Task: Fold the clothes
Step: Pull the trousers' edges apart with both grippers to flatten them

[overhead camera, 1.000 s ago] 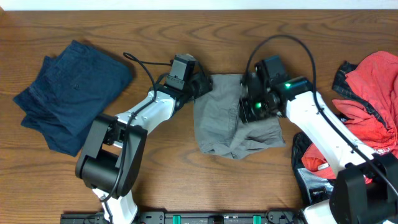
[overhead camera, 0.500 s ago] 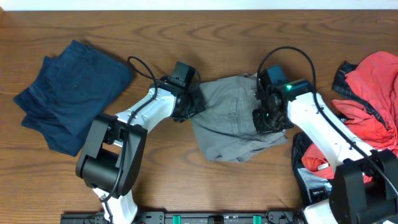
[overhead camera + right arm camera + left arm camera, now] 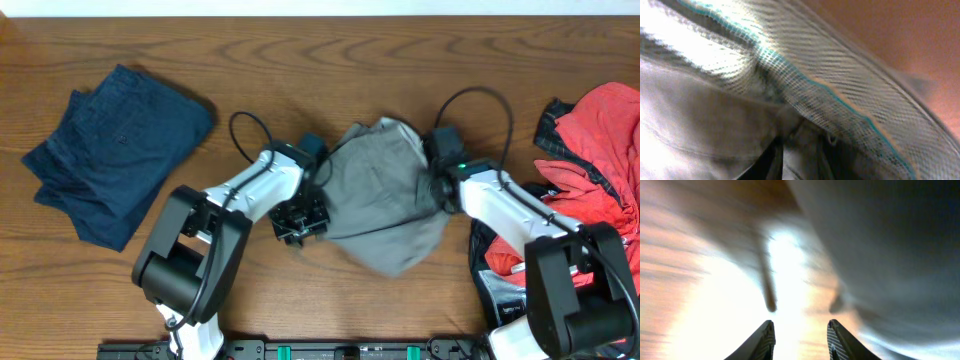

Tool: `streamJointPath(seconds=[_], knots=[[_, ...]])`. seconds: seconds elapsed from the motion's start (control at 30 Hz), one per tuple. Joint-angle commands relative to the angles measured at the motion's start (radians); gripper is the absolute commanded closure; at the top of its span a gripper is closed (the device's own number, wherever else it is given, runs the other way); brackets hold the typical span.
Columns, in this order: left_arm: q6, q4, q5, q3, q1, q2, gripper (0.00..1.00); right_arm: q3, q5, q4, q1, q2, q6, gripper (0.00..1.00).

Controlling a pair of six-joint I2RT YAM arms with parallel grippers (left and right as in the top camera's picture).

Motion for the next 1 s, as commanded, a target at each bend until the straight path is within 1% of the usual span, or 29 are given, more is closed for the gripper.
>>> streamJointPath(seconds=[0.0, 0.07, 0.13, 0.17, 0.23, 0.27, 0.33, 0.4, 0.43, 0.57, 0.67, 0.73, 0.8, 0.87, 0.9, 0.97], knots=[[0.002, 0.005, 0.021, -0.007, -0.043, -0.087, 0.66, 0.012, 0.118, 0.13, -0.046, 0.013, -0.045, 0.78], [0.002, 0.029, -0.029, -0.007, -0.055, -0.164, 0.67, 0.043, 0.024, 0.186, -0.048, 0.01, -0.109, 0.78], [0.003, 0.072, -0.142, -0.007, -0.053, -0.247, 0.66, 0.092, -0.066, 0.183, -0.043, 0.001, -0.143, 0.74], [0.003, 0.101, -0.201, -0.007, -0.051, -0.281, 0.61, 0.11, -0.087, 0.168, -0.042, -0.005, -0.148, 0.74], [0.009, 0.177, -0.314, -0.007, -0.047, -0.332, 0.41, 0.158, -0.125, 0.102, -0.041, -0.032, -0.148, 0.73], [0.044, 0.234, -0.363, -0.007, -0.047, -0.352, 0.39, 0.183, -0.143, 0.05, -0.041, -0.054, -0.146, 0.72], [0.176, 0.364, -0.409, -0.007, -0.047, -0.363, 0.39, 0.224, -0.175, -0.063, -0.041, -0.103, -0.144, 0.72], [0.269, 0.462, -0.41, -0.008, -0.047, -0.347, 0.39, 0.241, -0.183, -0.164, -0.041, -0.153, -0.144, 0.74], [0.291, 0.502, -0.41, -0.008, -0.047, -0.331, 0.39, 0.241, -0.183, -0.221, -0.041, -0.182, -0.144, 0.75], [0.288, 0.568, -0.397, -0.008, -0.034, -0.241, 0.39, 0.239, -0.161, -0.441, -0.046, -0.233, -0.121, 0.76], [0.26, 0.576, -0.349, -0.008, -0.021, -0.15, 0.39, 0.216, -0.193, -0.541, -0.044, -0.231, -0.091, 0.76], [0.26, 0.571, -0.286, -0.008, -0.019, -0.097, 0.39, 0.179, -0.224, -0.56, -0.043, -0.231, -0.092, 0.76], [0.26, 0.565, -0.222, -0.008, -0.019, -0.054, 0.39, 0.125, -0.232, -0.544, -0.043, -0.231, -0.091, 0.76], [0.26, 0.549, -0.161, -0.008, -0.019, -0.02, 0.46, 0.066, -0.233, -0.496, -0.043, -0.231, -0.091, 0.75], [0.259, 0.525, -0.131, -0.008, -0.019, -0.006, 0.5, 0.018, -0.232, -0.445, -0.043, -0.231, -0.091, 0.75], [0.244, 0.468, -0.11, -0.008, -0.019, 0.0, 0.54, -0.05, -0.228, -0.353, -0.043, -0.23, -0.092, 0.75]])
